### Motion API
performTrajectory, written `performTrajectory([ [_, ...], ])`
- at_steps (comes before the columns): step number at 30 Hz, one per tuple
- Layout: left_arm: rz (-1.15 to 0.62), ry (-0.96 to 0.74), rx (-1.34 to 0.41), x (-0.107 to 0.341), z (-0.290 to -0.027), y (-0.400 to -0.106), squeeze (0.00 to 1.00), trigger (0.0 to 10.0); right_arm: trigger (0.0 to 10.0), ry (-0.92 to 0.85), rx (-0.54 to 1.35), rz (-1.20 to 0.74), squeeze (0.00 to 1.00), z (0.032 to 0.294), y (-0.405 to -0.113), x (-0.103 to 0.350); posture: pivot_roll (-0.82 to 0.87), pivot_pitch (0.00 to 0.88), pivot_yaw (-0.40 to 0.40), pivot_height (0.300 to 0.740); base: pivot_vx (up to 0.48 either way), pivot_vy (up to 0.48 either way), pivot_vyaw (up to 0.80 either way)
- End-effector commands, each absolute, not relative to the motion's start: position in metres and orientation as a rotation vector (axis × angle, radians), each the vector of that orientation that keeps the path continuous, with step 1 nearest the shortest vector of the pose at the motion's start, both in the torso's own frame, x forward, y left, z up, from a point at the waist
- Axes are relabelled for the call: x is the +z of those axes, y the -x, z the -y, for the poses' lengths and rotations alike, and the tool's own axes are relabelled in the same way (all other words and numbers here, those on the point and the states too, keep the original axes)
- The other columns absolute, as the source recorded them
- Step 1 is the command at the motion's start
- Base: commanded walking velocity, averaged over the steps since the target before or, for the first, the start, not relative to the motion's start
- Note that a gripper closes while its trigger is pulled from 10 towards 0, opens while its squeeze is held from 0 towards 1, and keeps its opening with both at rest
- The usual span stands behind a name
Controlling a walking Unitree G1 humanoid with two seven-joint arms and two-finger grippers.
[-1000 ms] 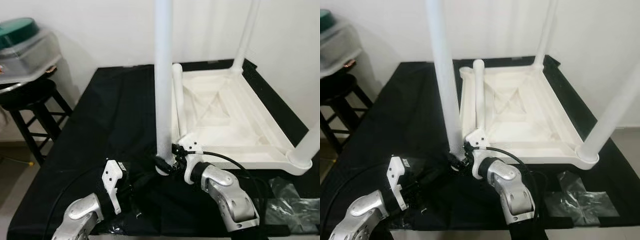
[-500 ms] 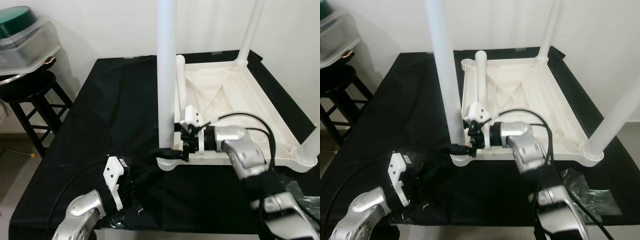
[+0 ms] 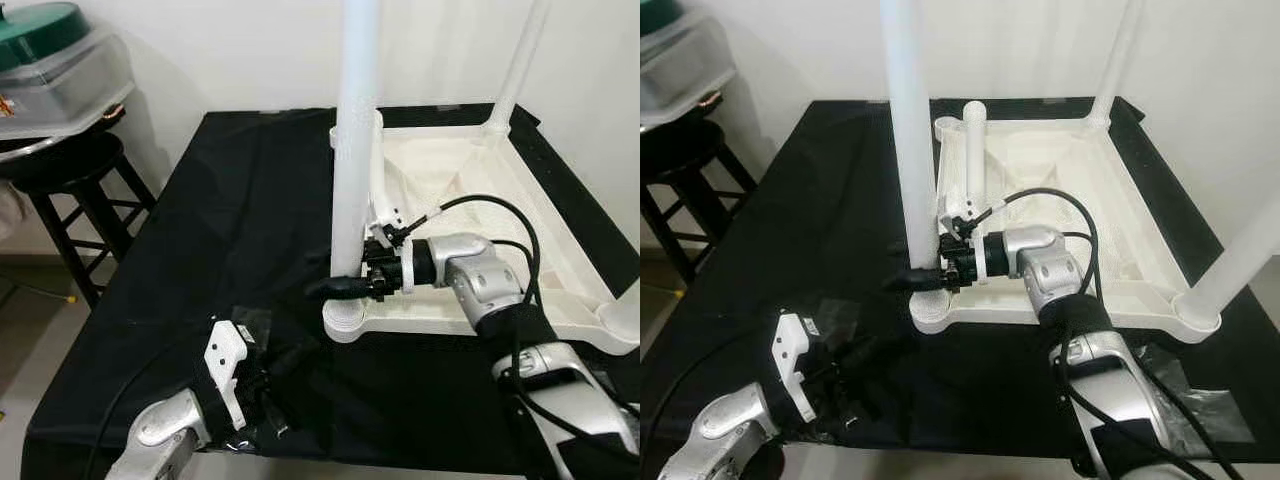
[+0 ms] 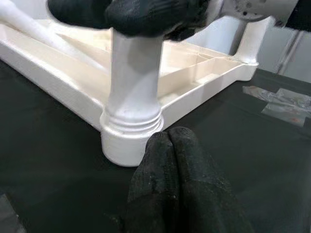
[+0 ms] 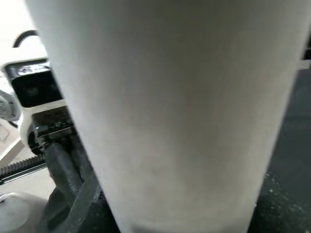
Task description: Building children table
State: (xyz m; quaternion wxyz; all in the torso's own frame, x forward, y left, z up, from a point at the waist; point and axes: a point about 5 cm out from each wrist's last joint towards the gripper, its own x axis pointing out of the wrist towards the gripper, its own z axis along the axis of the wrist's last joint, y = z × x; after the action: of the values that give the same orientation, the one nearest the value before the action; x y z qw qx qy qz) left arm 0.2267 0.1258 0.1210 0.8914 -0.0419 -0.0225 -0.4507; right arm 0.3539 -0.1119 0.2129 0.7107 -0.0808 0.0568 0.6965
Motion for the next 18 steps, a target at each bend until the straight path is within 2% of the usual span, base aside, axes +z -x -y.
performTrajectory([
  [1, 0.043, 0.070, -0.929, 0.121, -0.127, -0.225, 0.00, 10.0, 0.0, 0.170, 1.585, -0.177, 0.00, 0.110, -0.352, 0.206, 0.11, 0.163, 0.020, 0.740, 0.000, 0.000, 0.00],
  [6, 0.058, 0.065, -0.889, 0.122, -0.129, -0.225, 0.00, 10.0, 0.0, 0.206, 1.549, -0.168, 0.00, 0.124, -0.347, 0.198, 0.09, 0.170, 0.024, 0.740, 0.000, 0.000, 0.00],
  [8, 0.066, 0.061, -0.863, 0.123, -0.133, -0.225, 0.00, 10.0, 0.0, 0.234, 1.358, -0.133, 0.00, 0.133, -0.330, 0.177, 0.07, 0.177, 0.021, 0.740, 0.000, 0.000, 0.00],
  [11, 0.067, 0.061, -0.859, 0.124, -0.134, -0.225, 0.00, 10.0, 0.0, 0.230, 1.288, -0.132, 0.00, 0.132, -0.325, 0.170, 0.07, 0.177, 0.019, 0.740, 0.000, 0.000, 0.00],
  [12, 0.066, 0.057, -0.854, 0.124, -0.138, -0.227, 0.00, 10.0, 0.0, 0.081, 0.734, -0.233, 0.00, 0.111, -0.292, 0.126, 0.04, 0.181, 0.032, 0.740, 0.000, 0.000, 0.00],
  [13, 0.066, 0.057, -0.854, 0.124, -0.138, -0.227, 0.00, 10.0, 0.0, 0.081, 0.734, -0.233, 0.00, 0.111, -0.292, 0.126, 0.04, 0.181, 0.032, 0.740, 0.000, 0.000, 0.00],
  [14, 0.065, 0.055, -0.853, 0.124, -0.140, -0.228, 0.00, 10.0, 0.0, 0.002, 0.513, -0.303, 0.00, 0.111, -0.272, 0.113, 0.04, 0.181, 0.038, 0.740, 0.000, 0.000, 0.00],
  [15, 0.065, 0.055, -0.853, 0.124, -0.140, -0.228, 0.00, 10.0, 0.0, 0.002, 0.513, -0.303, 0.00, 0.111, -0.272, 0.113, 0.04, 0.181, 0.038, 0.740, 0.000, 0.000, 0.00],
  [16, 0.061, 0.053, -0.854, 0.124, -0.141, -0.230, 0.00, 10.0, 0.0, 0.087, 0.441, -0.303, 0.00, 0.110, -0.262, 0.113, 0.03, 0.176, 0.055, 0.740, 0.000, 0.000, 0.00],
  [18, 0.056, 0.050, -0.861, 0.122, -0.142, -0.232, 0.00, 10.0, 0.0, 0.081, 0.453, -0.286, 0.00, 0.109, -0.264, 0.119, 0.00, 0.152, 0.068, 0.740, 0.000, 0.000, 0.00],
])
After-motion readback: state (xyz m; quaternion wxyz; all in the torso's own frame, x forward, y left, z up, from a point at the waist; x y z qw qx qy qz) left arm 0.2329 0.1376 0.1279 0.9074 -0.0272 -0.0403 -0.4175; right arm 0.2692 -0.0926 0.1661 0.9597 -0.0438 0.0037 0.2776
